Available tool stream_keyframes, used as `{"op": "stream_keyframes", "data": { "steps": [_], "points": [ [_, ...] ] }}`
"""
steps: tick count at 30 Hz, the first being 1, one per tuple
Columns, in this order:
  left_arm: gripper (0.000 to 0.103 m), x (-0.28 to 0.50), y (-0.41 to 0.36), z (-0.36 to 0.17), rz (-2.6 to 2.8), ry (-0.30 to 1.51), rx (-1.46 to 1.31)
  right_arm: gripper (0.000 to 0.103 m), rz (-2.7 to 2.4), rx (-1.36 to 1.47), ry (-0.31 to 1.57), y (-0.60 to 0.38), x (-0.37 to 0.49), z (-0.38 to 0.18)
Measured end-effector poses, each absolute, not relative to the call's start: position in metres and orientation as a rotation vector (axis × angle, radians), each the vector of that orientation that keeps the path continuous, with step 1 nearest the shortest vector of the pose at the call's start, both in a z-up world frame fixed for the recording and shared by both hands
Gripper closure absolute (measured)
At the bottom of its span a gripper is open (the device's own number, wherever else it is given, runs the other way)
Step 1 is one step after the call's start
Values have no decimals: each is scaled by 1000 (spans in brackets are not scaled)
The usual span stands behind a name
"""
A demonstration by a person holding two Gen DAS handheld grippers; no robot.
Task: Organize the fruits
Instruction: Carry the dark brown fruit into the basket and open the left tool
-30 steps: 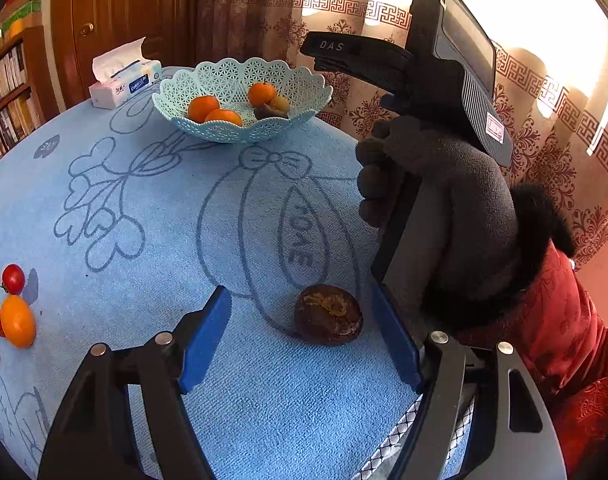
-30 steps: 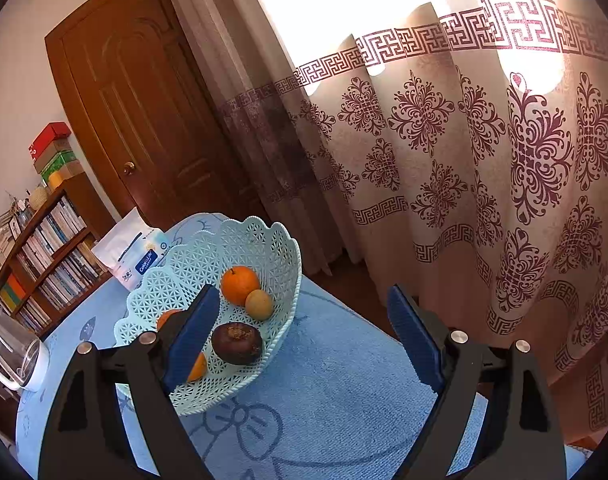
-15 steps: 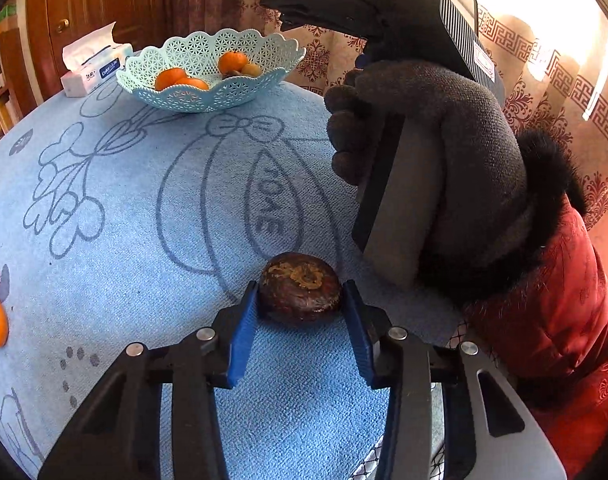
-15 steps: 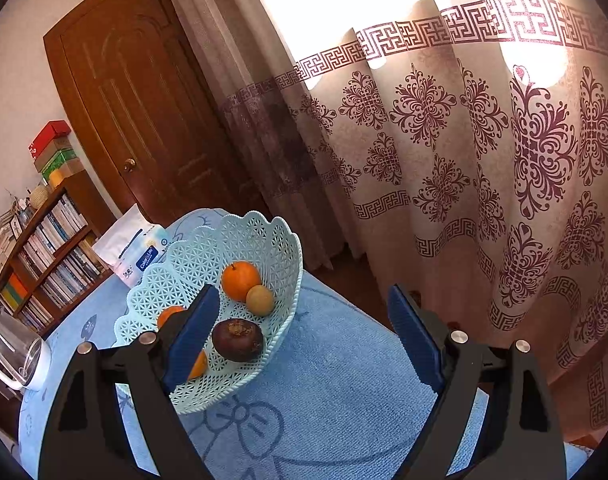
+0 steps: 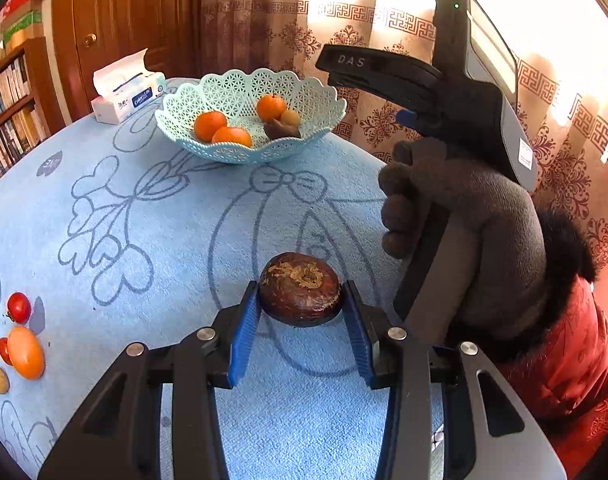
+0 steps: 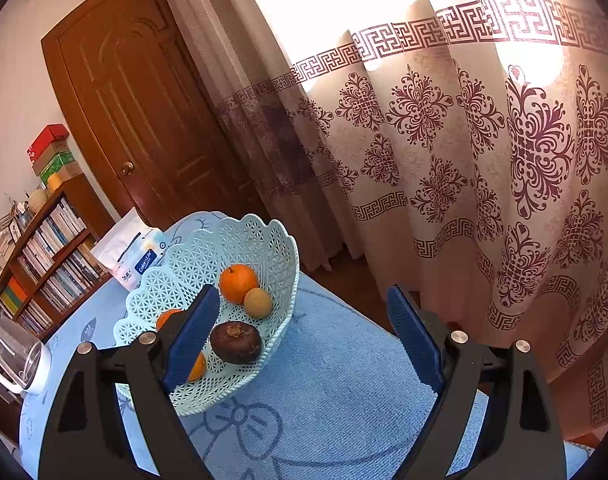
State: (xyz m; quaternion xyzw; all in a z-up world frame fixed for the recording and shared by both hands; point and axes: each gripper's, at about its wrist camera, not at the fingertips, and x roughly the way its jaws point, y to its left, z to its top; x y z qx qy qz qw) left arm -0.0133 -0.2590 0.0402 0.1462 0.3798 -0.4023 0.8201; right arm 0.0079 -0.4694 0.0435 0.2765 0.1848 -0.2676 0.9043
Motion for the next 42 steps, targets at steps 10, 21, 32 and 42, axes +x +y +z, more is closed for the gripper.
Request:
{"op": "stream_keyframes", "data": {
  "steps": [10, 21, 32, 42],
  "points": [
    [61, 53, -280, 70, -746, 713, 240, 16, -551, 581, 382, -472, 7, 43],
    [60, 98, -305, 75, -675, 678, 250, 16, -538, 589, 389, -472, 9, 42],
    [40, 106, -278, 69, -603, 688, 185, 16, -538, 589, 387, -472, 9, 42],
    [22, 92, -276, 57, -591, 705, 218, 16, -541, 592, 384, -473, 8, 43]
  ]
}}
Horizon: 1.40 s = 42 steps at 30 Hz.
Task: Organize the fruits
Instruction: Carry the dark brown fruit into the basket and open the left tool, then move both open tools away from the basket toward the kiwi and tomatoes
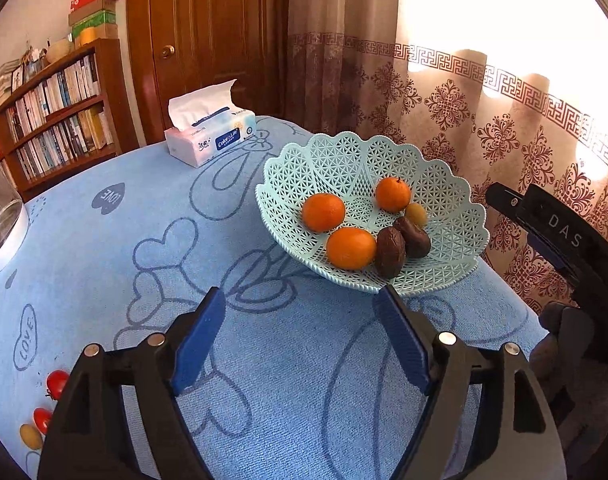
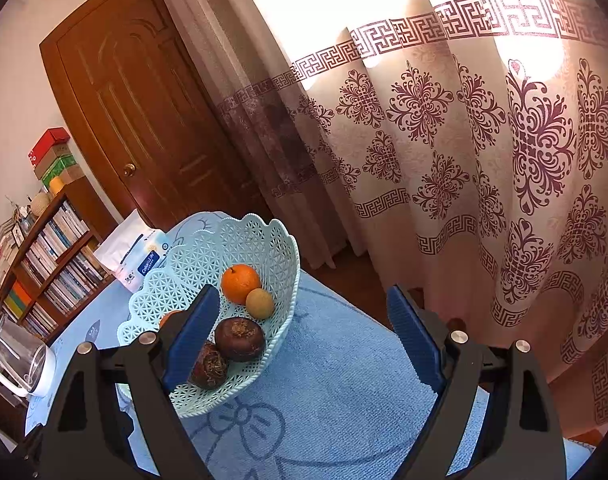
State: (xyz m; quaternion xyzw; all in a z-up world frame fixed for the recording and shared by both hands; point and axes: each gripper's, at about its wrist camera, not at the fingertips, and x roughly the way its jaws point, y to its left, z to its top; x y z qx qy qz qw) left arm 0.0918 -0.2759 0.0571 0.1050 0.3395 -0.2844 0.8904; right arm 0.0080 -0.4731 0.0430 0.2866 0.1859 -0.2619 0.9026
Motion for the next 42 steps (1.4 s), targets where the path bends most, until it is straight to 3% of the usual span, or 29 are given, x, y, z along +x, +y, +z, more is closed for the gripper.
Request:
{"op": "stream_keyframes", "data": {
  "steps": [6, 42],
  "points": [
    [16, 86, -271, 55, -576, 704, 219, 16, -541, 592, 383, -473, 8, 43],
    [9, 49, -220, 59, -356, 584, 264, 12, -341, 441, 385, -432, 24, 54]
  ]
}}
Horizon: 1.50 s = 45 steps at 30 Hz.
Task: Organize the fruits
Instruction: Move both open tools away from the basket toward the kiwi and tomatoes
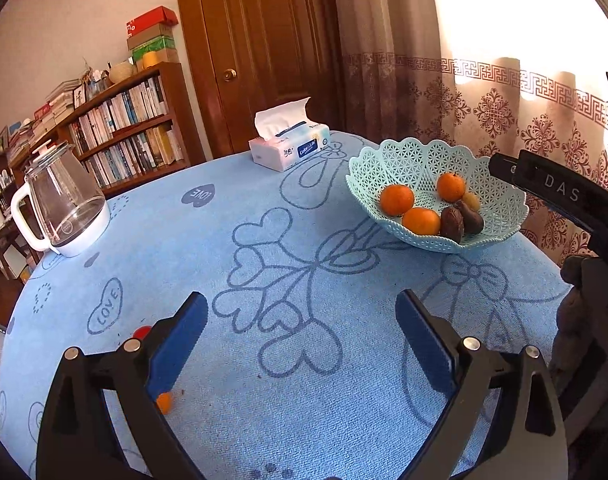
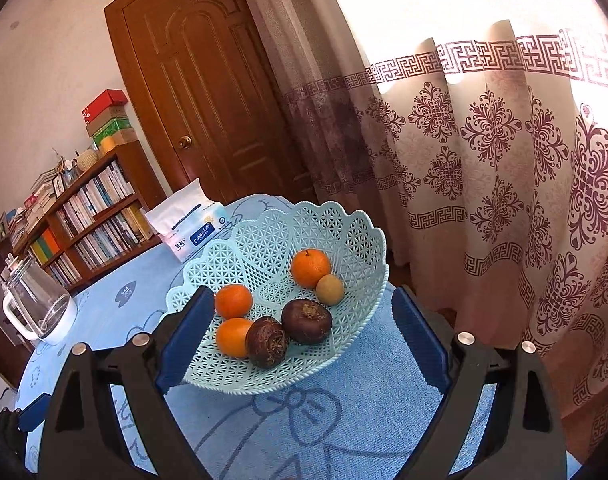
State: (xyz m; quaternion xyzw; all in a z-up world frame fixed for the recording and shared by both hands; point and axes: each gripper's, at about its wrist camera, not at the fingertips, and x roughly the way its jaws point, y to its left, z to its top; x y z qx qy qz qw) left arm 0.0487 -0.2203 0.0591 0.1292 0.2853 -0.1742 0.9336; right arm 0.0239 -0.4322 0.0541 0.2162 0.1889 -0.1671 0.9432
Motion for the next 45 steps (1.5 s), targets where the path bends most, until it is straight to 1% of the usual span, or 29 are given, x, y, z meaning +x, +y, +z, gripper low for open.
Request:
{"op": "stream_keyframes", "data": {
  "steps": [24, 45],
  "points": [
    [9, 52, -153, 53, -233, 618, 127, 11, -225, 365, 431, -411, 35, 52],
    [9, 56, -120, 47, -170, 638, 77, 11, -62, 258, 467, -378, 43, 51]
  ]
}}
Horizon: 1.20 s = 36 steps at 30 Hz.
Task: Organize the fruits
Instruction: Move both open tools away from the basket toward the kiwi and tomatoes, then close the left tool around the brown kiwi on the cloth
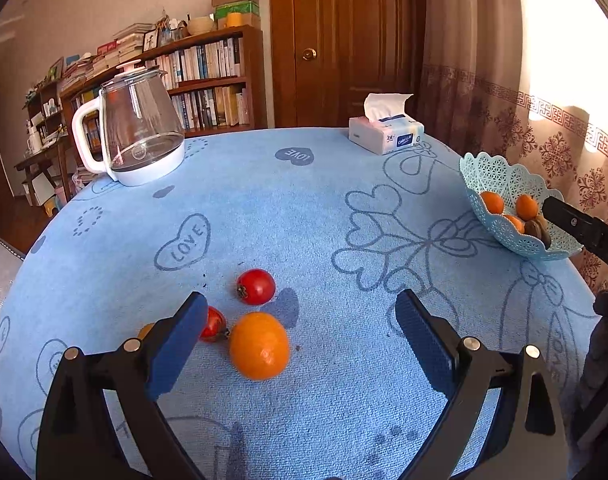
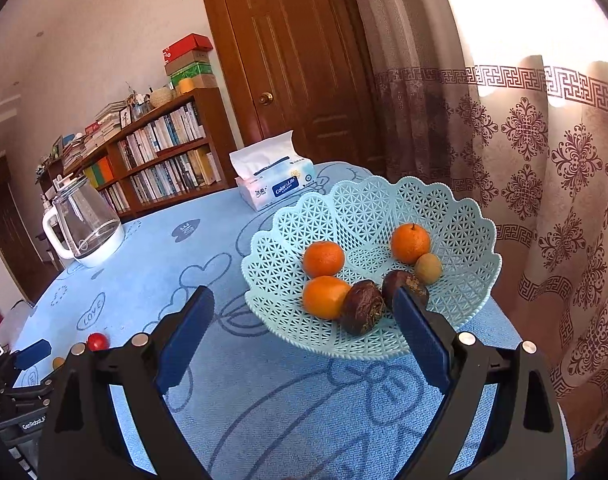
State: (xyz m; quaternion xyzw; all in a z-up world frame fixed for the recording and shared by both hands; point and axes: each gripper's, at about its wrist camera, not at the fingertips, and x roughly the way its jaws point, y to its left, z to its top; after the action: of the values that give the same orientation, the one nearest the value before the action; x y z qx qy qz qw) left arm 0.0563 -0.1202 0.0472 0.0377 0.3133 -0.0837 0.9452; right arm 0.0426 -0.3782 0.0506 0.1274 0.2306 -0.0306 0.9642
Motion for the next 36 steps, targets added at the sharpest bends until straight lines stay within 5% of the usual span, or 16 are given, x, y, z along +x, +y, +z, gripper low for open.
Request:
{"op": "stream_keyframes", "data": {
  "steps": [24, 36],
  "points": [
    [9, 49, -50, 41, -65, 668, -30, 11, 71, 171, 518, -349, 48, 46],
    [34, 66, -13, 23, -45, 772, -158, 11, 74, 159, 528, -346, 48, 44]
  ]
}}
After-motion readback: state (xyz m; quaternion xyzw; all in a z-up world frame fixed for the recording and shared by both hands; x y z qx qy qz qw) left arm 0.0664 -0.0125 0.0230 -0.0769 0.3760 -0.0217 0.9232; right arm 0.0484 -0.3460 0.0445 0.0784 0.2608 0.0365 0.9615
